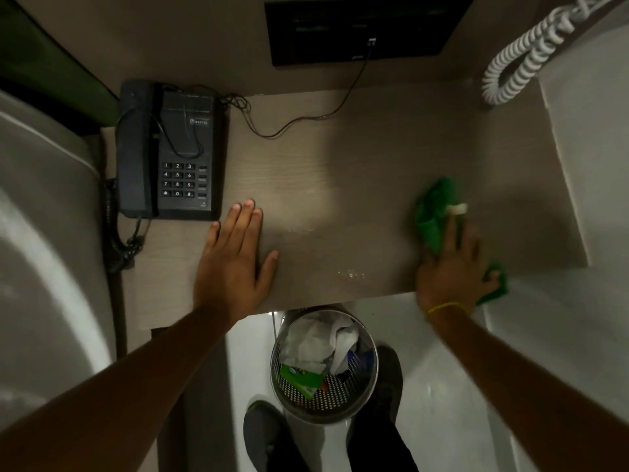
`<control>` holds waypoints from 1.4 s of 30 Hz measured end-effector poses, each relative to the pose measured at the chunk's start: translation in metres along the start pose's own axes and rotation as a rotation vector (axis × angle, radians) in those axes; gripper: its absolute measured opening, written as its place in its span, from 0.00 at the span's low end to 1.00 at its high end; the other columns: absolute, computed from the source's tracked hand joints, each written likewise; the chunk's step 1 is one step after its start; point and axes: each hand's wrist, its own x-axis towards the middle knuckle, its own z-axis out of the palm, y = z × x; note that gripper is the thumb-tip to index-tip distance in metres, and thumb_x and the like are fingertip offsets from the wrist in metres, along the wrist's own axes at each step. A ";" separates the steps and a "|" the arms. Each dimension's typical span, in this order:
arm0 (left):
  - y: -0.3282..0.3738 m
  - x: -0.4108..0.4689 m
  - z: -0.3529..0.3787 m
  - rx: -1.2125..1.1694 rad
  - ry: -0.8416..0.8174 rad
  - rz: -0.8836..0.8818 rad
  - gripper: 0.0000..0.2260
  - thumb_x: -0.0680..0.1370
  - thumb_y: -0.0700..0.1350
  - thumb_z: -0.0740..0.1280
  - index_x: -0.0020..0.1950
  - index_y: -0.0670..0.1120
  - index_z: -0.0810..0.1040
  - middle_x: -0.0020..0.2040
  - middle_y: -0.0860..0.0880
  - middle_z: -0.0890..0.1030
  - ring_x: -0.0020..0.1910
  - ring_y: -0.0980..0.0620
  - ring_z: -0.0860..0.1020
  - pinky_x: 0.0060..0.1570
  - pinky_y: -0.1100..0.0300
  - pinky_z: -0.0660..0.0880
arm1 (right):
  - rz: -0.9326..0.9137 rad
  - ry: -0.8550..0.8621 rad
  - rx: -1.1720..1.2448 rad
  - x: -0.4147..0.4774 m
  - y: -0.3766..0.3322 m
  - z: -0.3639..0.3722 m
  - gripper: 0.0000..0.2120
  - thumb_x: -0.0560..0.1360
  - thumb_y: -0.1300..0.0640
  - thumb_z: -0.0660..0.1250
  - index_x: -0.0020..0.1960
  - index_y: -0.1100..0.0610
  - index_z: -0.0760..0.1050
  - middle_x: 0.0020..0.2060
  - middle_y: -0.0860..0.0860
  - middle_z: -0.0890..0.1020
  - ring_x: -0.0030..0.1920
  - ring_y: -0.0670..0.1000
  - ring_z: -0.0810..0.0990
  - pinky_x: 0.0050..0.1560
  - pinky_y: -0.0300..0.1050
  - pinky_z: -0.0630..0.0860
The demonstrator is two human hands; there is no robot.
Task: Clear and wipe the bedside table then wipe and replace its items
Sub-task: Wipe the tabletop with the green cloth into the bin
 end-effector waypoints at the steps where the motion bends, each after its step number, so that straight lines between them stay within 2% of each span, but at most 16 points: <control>1: 0.000 0.000 0.000 -0.007 0.004 -0.004 0.33 0.86 0.60 0.57 0.86 0.43 0.58 0.87 0.43 0.59 0.87 0.45 0.54 0.84 0.40 0.55 | -0.063 -0.044 -0.022 -0.030 -0.026 0.009 0.40 0.74 0.46 0.64 0.81 0.42 0.47 0.82 0.50 0.55 0.78 0.61 0.58 0.69 0.79 0.58; 3: -0.003 0.001 0.002 -0.013 -0.004 0.000 0.34 0.85 0.61 0.57 0.86 0.43 0.58 0.87 0.43 0.58 0.87 0.45 0.54 0.84 0.39 0.55 | -0.272 -0.115 -0.041 -0.092 -0.075 0.025 0.44 0.71 0.47 0.68 0.81 0.41 0.47 0.82 0.48 0.53 0.80 0.59 0.56 0.70 0.78 0.55; 5: -0.008 0.000 0.004 0.018 -0.054 0.026 0.43 0.80 0.66 0.60 0.87 0.42 0.55 0.88 0.43 0.55 0.87 0.43 0.51 0.84 0.39 0.53 | -0.457 -0.169 -0.009 -0.142 -0.110 0.041 0.46 0.71 0.47 0.69 0.80 0.39 0.45 0.82 0.45 0.51 0.81 0.57 0.54 0.72 0.77 0.52; 7: -0.013 -0.001 0.006 0.060 -0.091 0.053 0.48 0.76 0.68 0.62 0.87 0.42 0.52 0.88 0.43 0.52 0.88 0.43 0.49 0.84 0.40 0.52 | -0.505 -0.213 0.026 -0.161 -0.121 0.048 0.45 0.73 0.47 0.68 0.80 0.39 0.42 0.82 0.43 0.48 0.82 0.55 0.50 0.73 0.76 0.48; 9: -0.012 -0.001 0.007 0.039 -0.078 0.030 0.44 0.79 0.64 0.63 0.87 0.43 0.53 0.88 0.44 0.52 0.88 0.45 0.48 0.84 0.40 0.52 | -0.552 -0.215 -0.004 -0.154 -0.112 0.047 0.45 0.74 0.47 0.68 0.80 0.39 0.42 0.82 0.43 0.49 0.82 0.55 0.52 0.73 0.76 0.50; 12: -0.004 -0.001 0.004 -0.024 -0.021 -0.010 0.32 0.85 0.55 0.57 0.87 0.44 0.57 0.88 0.45 0.56 0.87 0.46 0.51 0.84 0.40 0.55 | -0.643 -0.149 -0.120 -0.120 -0.073 0.033 0.45 0.71 0.50 0.67 0.81 0.40 0.45 0.82 0.45 0.53 0.80 0.56 0.57 0.72 0.74 0.55; 14: -0.001 0.000 0.002 -0.035 -0.003 -0.012 0.29 0.86 0.54 0.56 0.86 0.43 0.59 0.87 0.44 0.59 0.87 0.46 0.54 0.84 0.40 0.55 | -0.565 -0.084 -0.191 -0.079 -0.034 0.020 0.43 0.71 0.52 0.61 0.81 0.42 0.44 0.82 0.47 0.52 0.80 0.57 0.56 0.72 0.73 0.56; 16: -0.001 0.001 0.001 -0.040 -0.003 -0.014 0.29 0.87 0.54 0.56 0.86 0.43 0.60 0.86 0.44 0.60 0.87 0.45 0.55 0.84 0.40 0.56 | -0.402 -0.026 -0.209 -0.023 0.015 0.003 0.40 0.72 0.48 0.56 0.81 0.46 0.46 0.82 0.51 0.54 0.80 0.60 0.57 0.71 0.75 0.58; 20: -0.001 0.000 0.001 -0.045 0.001 -0.001 0.29 0.86 0.53 0.56 0.85 0.43 0.60 0.86 0.43 0.60 0.87 0.45 0.55 0.84 0.40 0.56 | -0.092 0.061 -0.101 0.088 0.089 -0.031 0.38 0.72 0.43 0.50 0.81 0.50 0.49 0.79 0.58 0.60 0.76 0.66 0.61 0.71 0.74 0.60; 23: -0.003 0.000 0.003 -0.043 -0.005 0.003 0.29 0.86 0.53 0.56 0.85 0.43 0.60 0.86 0.43 0.60 0.87 0.45 0.55 0.84 0.40 0.56 | 0.051 0.122 -0.030 0.134 0.082 -0.039 0.36 0.74 0.43 0.51 0.80 0.50 0.50 0.80 0.58 0.59 0.77 0.67 0.60 0.72 0.74 0.58; 27: -0.003 0.001 0.004 -0.034 -0.015 -0.005 0.29 0.86 0.54 0.55 0.86 0.43 0.59 0.87 0.44 0.58 0.87 0.46 0.54 0.84 0.40 0.56 | 0.208 0.245 0.073 0.124 0.015 -0.019 0.35 0.74 0.47 0.55 0.80 0.48 0.53 0.80 0.55 0.60 0.78 0.63 0.61 0.72 0.74 0.57; 29: -0.004 0.001 0.004 -0.040 -0.021 -0.001 0.30 0.86 0.55 0.54 0.86 0.44 0.58 0.87 0.45 0.57 0.87 0.47 0.53 0.84 0.40 0.56 | 0.115 0.237 0.074 0.099 -0.031 -0.007 0.35 0.73 0.47 0.57 0.80 0.48 0.53 0.80 0.54 0.60 0.78 0.62 0.61 0.73 0.71 0.58; 31: -0.004 0.001 0.002 -0.045 -0.027 0.001 0.30 0.86 0.56 0.53 0.87 0.45 0.57 0.87 0.46 0.56 0.87 0.47 0.52 0.84 0.39 0.56 | -0.070 0.178 0.043 0.063 -0.081 0.004 0.38 0.72 0.49 0.60 0.80 0.47 0.53 0.81 0.52 0.59 0.79 0.60 0.60 0.74 0.68 0.58; 35: -0.005 -0.001 0.002 -0.119 -0.019 0.008 0.35 0.84 0.58 0.56 0.87 0.42 0.57 0.87 0.44 0.58 0.87 0.46 0.54 0.83 0.38 0.56 | -0.619 -0.008 -0.032 -0.038 -0.145 0.032 0.40 0.73 0.53 0.63 0.81 0.45 0.49 0.82 0.48 0.53 0.81 0.58 0.52 0.76 0.68 0.53; 38: -0.006 -0.004 0.002 -0.214 0.007 -0.010 0.39 0.82 0.60 0.59 0.86 0.38 0.55 0.86 0.40 0.60 0.86 0.43 0.57 0.83 0.37 0.57 | -0.991 -0.172 -0.126 -0.082 -0.123 0.039 0.44 0.73 0.52 0.67 0.81 0.45 0.45 0.83 0.46 0.47 0.82 0.56 0.45 0.78 0.67 0.49; 42: -0.006 -0.004 0.000 -0.223 0.003 -0.016 0.39 0.83 0.61 0.57 0.87 0.40 0.54 0.86 0.42 0.59 0.87 0.45 0.55 0.83 0.37 0.56 | -1.284 -0.252 -0.272 -0.058 -0.041 0.023 0.46 0.72 0.55 0.66 0.81 0.42 0.44 0.82 0.44 0.47 0.82 0.54 0.46 0.78 0.65 0.50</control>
